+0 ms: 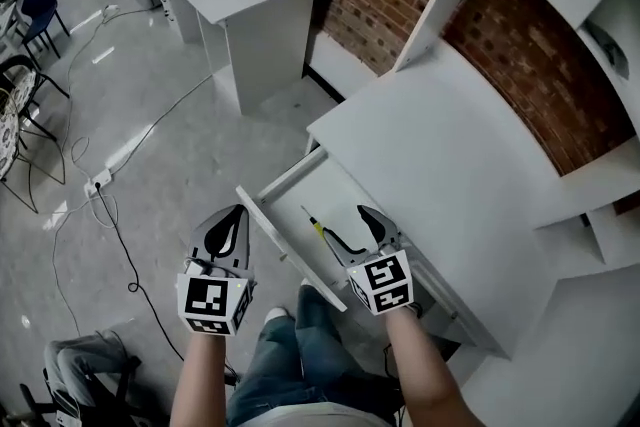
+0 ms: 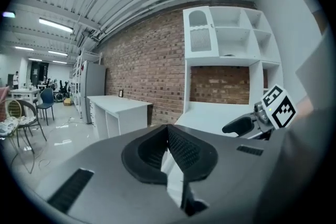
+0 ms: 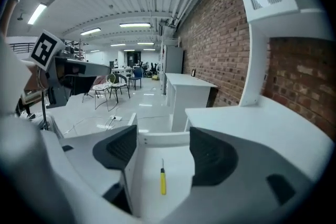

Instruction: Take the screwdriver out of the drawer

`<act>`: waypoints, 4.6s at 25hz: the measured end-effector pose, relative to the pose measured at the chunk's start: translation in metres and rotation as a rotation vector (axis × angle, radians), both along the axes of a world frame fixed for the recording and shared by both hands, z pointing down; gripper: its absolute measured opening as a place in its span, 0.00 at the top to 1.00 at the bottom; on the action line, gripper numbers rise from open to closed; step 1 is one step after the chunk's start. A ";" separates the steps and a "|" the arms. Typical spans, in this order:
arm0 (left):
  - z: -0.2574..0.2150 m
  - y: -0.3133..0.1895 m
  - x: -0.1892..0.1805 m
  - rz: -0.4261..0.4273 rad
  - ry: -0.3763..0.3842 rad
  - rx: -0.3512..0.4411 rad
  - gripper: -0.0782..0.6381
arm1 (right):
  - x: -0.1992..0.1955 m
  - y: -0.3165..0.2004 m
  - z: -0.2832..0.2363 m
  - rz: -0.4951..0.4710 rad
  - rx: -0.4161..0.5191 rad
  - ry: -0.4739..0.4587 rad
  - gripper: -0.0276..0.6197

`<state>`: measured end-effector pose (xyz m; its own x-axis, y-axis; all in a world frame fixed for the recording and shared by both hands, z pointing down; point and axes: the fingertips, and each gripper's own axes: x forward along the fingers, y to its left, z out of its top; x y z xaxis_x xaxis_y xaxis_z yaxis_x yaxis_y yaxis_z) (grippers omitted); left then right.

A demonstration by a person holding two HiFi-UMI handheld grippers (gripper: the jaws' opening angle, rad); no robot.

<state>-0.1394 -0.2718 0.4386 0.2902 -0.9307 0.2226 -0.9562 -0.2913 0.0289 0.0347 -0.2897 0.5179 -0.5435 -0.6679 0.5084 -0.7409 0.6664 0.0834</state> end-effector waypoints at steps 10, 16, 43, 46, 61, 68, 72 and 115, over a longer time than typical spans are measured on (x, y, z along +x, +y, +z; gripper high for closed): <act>0.075 -0.039 0.004 -0.055 0.000 -0.145 0.88 | -0.002 -0.031 0.158 -0.095 -0.321 0.120 0.53; 0.110 -0.040 0.001 -0.087 0.014 -0.232 0.88 | 0.001 -0.020 0.248 -0.134 -0.515 0.246 0.56; 0.081 -0.036 -0.006 -0.128 0.029 -0.192 0.88 | -0.001 -0.029 0.195 -0.116 -0.408 0.355 0.84; 0.063 -0.037 -0.004 -0.133 0.040 -0.162 0.88 | 0.004 -0.028 0.172 -0.114 -0.377 0.339 0.84; 0.031 -0.049 0.042 -0.063 0.036 -0.105 0.88 | 0.074 -0.071 0.053 0.005 -0.199 0.170 0.84; 0.023 -0.058 0.061 -0.032 0.018 -0.088 0.88 | 0.142 -0.099 0.043 0.165 -0.199 0.152 0.84; 0.028 -0.061 0.066 -0.030 0.004 -0.114 0.88 | 0.166 -0.112 0.060 0.207 -0.224 0.166 0.84; -0.090 0.020 0.076 0.260 -0.060 0.206 0.88 | 0.104 0.073 -0.187 0.444 0.407 -0.077 0.94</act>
